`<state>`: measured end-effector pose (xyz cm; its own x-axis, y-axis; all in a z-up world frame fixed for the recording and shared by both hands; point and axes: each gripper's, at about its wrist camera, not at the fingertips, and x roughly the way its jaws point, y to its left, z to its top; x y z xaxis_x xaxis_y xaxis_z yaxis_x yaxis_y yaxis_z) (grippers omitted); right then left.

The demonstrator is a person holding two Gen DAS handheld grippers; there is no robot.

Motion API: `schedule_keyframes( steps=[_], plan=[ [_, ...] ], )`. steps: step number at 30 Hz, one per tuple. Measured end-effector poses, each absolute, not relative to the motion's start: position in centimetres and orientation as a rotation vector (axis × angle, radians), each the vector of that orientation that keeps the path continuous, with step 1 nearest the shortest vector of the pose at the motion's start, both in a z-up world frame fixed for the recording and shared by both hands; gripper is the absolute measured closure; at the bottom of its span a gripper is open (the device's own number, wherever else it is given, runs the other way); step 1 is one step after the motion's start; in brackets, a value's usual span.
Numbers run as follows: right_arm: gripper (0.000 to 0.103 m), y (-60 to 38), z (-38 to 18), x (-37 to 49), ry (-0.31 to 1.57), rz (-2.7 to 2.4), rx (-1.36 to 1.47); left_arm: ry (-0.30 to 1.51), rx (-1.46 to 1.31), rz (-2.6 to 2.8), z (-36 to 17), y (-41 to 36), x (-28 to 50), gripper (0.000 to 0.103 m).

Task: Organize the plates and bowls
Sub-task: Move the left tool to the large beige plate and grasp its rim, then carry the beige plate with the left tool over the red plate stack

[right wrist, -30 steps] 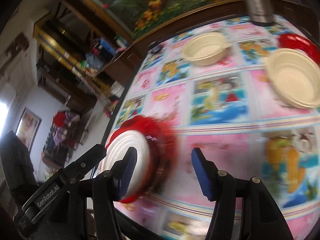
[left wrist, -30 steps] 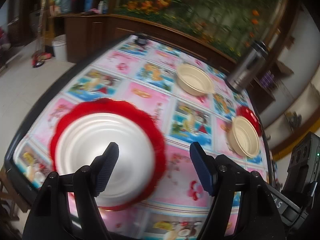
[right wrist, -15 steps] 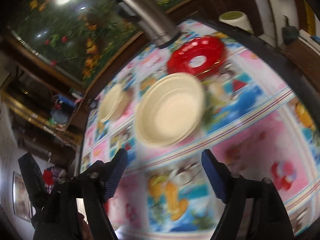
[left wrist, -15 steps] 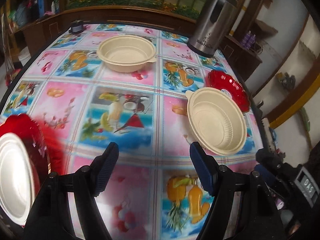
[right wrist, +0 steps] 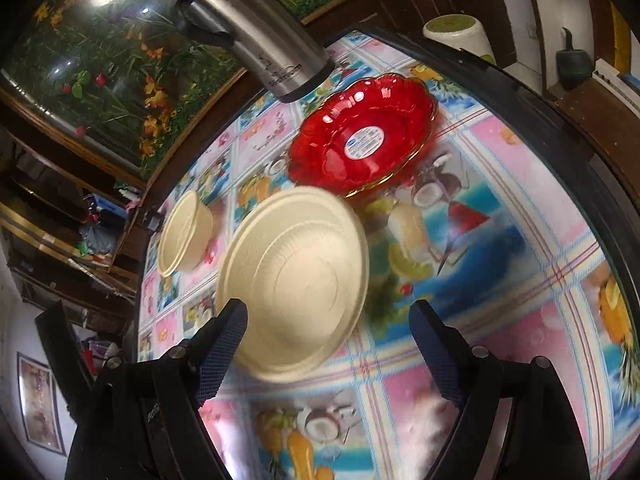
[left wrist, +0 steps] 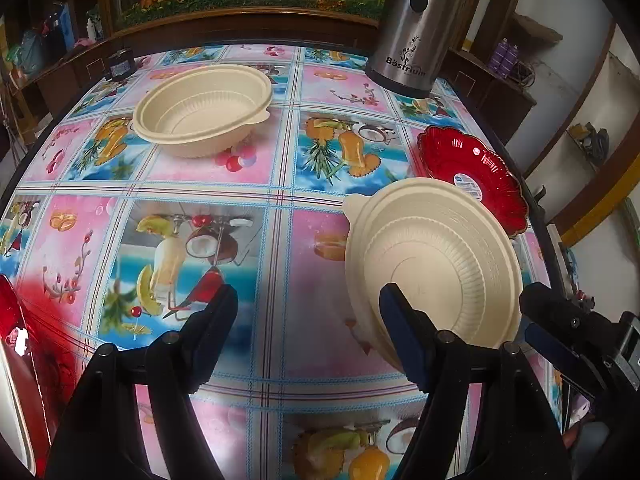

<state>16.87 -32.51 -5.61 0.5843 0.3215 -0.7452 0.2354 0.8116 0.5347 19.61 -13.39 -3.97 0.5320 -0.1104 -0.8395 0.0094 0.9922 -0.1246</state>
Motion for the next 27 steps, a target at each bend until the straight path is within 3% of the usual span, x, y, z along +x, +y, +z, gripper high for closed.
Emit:
schedule_keyframes(
  steps=[4, 10, 15, 17, 21, 24, 27],
  plan=[
    [0.023, -32.7, -6.2, 17.6, 0.966, 0.044, 0.646, 0.993, -0.088, -0.066, -4.2, -14.0, 19.9, 0.030],
    [0.042, -32.9, -7.1, 18.0, 0.985, 0.023, 0.642, 0.975, -0.055, -0.033, -4.6, -14.2, 20.3, 0.031],
    [0.053, -32.9, -7.6, 18.3, 0.996, 0.005, 0.640, 0.987, -0.040, -0.037, -5.2, -14.5, 20.5, 0.056],
    [0.065, -32.7, -7.7, 18.3, 1.004, 0.000, 0.633, 0.984, -0.024, -0.041, -5.2, -14.7, 20.4, 0.071],
    [0.077, -32.4, -7.8, 18.4, 1.008, 0.016, 0.631, 0.987, -0.002, -0.066, -5.1, -15.1, 20.3, 0.089],
    [0.089, -31.7, -7.5, 18.2, 1.008, 0.038, 0.615, 0.987, 0.024, -0.074, -4.9, -15.4, 19.9, 0.091],
    [0.092, -31.2, -7.1, 17.8, 0.998, 0.040, 0.604, 0.989, 0.018, -0.078, -4.6, -14.9, 19.5, 0.091]
  ],
)
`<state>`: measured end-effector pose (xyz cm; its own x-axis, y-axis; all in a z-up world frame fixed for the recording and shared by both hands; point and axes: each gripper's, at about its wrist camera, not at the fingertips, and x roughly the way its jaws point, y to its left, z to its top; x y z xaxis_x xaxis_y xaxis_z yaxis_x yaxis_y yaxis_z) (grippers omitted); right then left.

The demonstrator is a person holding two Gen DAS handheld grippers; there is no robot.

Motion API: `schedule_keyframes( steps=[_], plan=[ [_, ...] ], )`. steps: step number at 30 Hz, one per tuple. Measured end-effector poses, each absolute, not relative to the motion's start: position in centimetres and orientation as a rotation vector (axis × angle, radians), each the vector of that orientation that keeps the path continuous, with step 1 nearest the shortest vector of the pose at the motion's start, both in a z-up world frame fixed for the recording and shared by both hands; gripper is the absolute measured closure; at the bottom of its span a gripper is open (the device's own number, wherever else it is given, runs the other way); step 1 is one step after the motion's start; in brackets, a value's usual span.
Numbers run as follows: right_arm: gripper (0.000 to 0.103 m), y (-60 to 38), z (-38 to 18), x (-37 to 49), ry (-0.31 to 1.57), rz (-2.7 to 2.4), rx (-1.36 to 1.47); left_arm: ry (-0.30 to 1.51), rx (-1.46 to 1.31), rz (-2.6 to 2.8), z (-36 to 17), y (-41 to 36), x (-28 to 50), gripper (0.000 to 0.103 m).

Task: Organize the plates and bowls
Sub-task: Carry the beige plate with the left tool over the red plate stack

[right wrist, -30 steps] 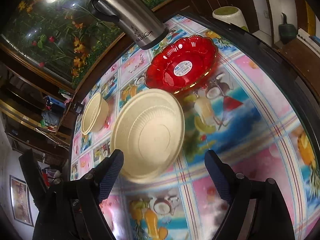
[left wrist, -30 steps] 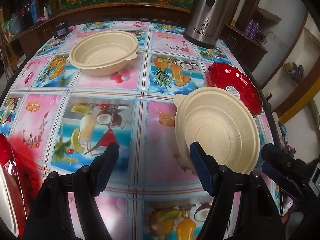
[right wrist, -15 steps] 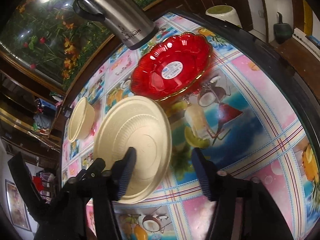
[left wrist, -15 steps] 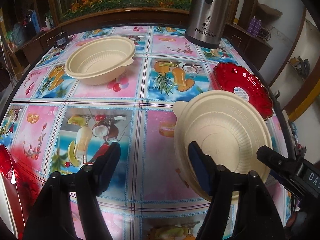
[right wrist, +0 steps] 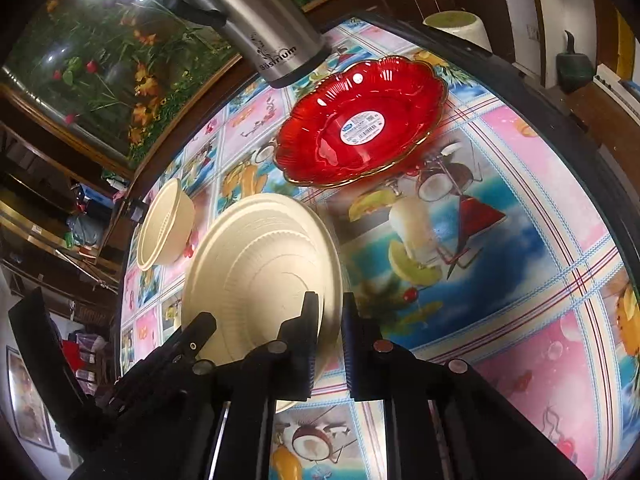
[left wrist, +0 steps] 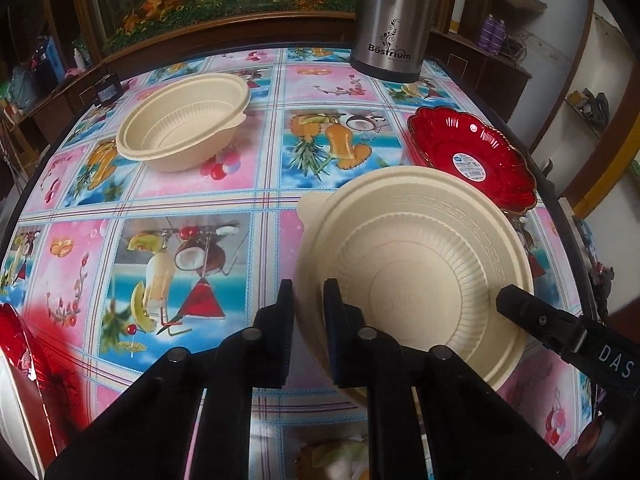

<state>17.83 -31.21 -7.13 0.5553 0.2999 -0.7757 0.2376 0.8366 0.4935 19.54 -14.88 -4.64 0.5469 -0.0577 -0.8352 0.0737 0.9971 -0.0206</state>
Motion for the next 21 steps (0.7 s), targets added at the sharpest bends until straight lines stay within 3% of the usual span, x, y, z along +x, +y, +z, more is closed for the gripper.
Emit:
schedule_keyframes(
  steps=[21],
  plan=[
    [0.092, -26.6, -4.3, 11.6, 0.949, 0.107, 0.547, 0.941, -0.011, -0.069, -1.8, -10.1, 12.8, 0.091]
  ],
)
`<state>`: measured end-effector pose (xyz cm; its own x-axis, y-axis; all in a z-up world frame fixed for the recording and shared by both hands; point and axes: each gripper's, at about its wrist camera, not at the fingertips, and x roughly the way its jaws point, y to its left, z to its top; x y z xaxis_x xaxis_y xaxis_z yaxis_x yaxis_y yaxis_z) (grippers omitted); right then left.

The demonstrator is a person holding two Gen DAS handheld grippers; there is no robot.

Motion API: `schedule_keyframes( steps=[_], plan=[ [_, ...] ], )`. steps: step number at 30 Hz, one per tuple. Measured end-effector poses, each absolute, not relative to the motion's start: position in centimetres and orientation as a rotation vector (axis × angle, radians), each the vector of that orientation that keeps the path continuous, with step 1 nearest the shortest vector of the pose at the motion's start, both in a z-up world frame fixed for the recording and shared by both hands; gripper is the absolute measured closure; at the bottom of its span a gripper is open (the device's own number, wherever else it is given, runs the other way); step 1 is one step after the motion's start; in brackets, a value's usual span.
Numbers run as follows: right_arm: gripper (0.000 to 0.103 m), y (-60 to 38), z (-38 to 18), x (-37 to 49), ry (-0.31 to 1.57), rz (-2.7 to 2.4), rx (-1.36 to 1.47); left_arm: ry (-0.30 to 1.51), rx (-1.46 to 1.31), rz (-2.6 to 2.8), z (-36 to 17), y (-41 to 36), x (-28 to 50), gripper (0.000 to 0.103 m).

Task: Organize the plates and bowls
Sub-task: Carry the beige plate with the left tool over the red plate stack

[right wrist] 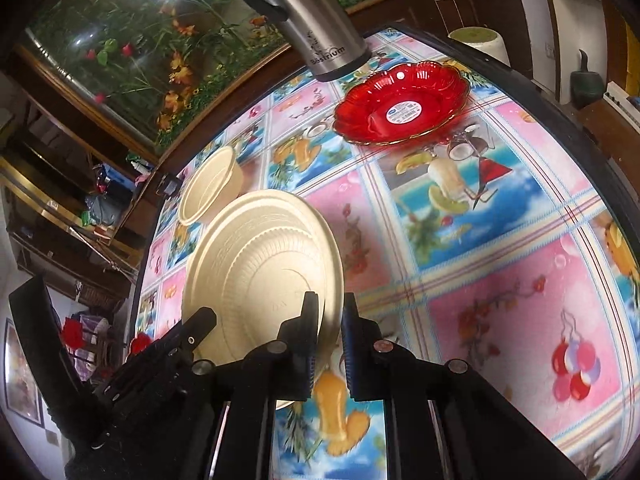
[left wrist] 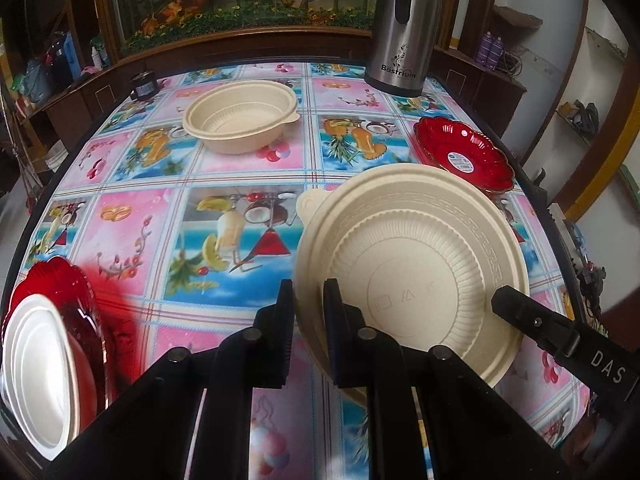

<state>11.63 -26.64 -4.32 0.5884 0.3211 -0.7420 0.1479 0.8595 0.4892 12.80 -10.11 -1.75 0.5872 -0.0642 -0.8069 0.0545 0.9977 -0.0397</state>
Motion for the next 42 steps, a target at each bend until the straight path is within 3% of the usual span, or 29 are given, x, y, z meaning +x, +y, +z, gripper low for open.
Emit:
schedule_keyframes(
  steps=[42],
  plan=[
    [0.092, -19.1, -1.8, 6.5, 0.892, 0.212, 0.456, 0.855, -0.124, -0.021, 1.3, -2.2, 5.5, 0.091]
  ],
)
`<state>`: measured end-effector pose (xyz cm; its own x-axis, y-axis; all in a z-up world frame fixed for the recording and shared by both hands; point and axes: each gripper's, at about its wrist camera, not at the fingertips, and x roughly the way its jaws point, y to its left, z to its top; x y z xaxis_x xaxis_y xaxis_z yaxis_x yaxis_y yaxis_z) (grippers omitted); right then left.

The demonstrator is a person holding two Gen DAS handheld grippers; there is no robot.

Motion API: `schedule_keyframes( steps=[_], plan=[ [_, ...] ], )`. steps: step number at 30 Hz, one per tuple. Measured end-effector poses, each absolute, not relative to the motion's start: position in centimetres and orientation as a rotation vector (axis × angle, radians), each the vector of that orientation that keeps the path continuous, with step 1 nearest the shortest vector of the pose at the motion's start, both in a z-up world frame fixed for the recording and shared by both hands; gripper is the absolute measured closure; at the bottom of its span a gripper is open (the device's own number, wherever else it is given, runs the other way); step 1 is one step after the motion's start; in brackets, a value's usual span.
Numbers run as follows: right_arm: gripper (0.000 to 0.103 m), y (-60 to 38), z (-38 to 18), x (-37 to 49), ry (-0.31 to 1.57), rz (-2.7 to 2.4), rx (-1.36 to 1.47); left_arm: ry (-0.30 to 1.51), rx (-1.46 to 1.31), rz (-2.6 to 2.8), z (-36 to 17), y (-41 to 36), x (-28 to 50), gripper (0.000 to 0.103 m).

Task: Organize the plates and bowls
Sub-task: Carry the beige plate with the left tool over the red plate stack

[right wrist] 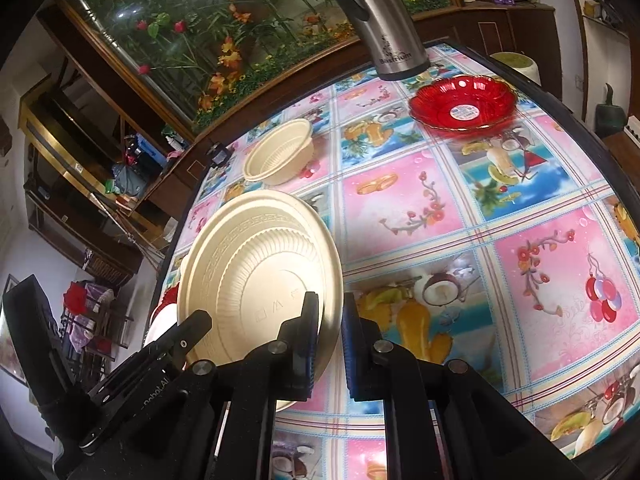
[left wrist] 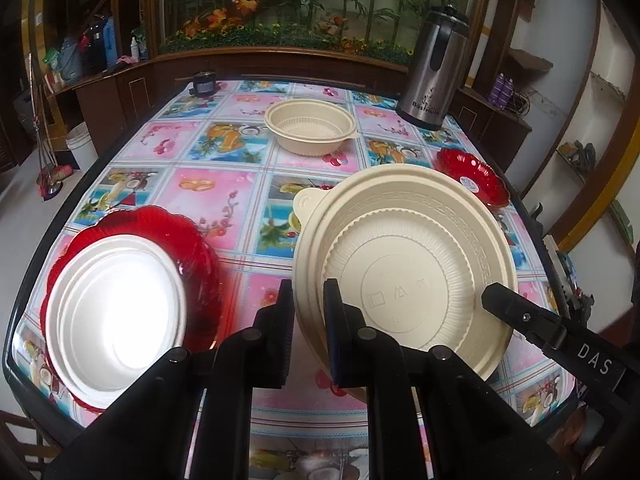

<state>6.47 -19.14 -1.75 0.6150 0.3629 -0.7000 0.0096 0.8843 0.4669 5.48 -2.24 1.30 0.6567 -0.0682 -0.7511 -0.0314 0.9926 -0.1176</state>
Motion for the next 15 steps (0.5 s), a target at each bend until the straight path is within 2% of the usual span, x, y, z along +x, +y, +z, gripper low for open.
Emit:
schedule_keyframes(
  steps=[15],
  plan=[
    [0.092, -11.4, 1.2, 7.1, 0.861, 0.384, 0.386, 0.771, -0.210, 0.120, 4.0, 6.2, 2.6, 0.091]
  ],
)
